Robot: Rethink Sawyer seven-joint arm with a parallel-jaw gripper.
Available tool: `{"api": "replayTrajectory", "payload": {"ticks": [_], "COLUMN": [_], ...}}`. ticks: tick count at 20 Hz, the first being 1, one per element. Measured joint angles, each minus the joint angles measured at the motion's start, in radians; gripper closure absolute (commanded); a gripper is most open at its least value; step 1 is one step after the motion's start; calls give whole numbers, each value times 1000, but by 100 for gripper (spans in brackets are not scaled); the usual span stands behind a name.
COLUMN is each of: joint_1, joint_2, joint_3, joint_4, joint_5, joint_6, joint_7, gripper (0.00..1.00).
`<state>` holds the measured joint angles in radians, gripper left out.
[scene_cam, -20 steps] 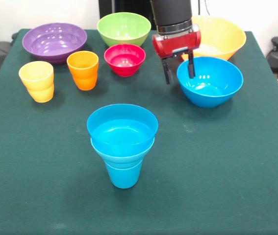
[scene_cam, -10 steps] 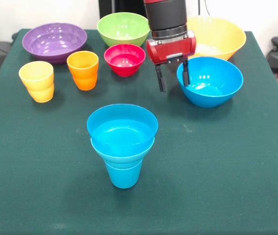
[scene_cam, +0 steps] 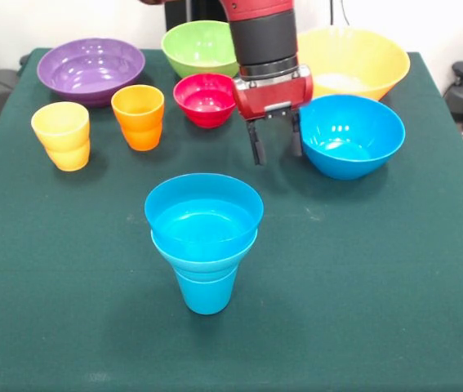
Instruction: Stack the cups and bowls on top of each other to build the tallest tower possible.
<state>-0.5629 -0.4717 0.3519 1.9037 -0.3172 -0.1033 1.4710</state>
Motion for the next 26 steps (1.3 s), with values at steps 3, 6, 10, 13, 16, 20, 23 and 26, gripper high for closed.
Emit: {"api": "replayTrajectory", "payload": {"ticks": [3,6,10,13,16,20,23,26], "joint_1": [-8,-8,-8,-10,-15,-43,-65,-88], "joint_2": [16,27,29,16,0,-56,-99,-146], "joint_3": [0,0,0,1,5,34,55,79], "joint_4": [0,0,0,9,20,55,67,70], "joint_5": [-16,-27,-28,-28,-28,-28,-28,-28], "joint_6": [0,0,0,0,4,34,72,109], "joint_7": [0,0,0,0,0,0,0,0], "gripper": [0,0,0,0,0,0,0,0]}}
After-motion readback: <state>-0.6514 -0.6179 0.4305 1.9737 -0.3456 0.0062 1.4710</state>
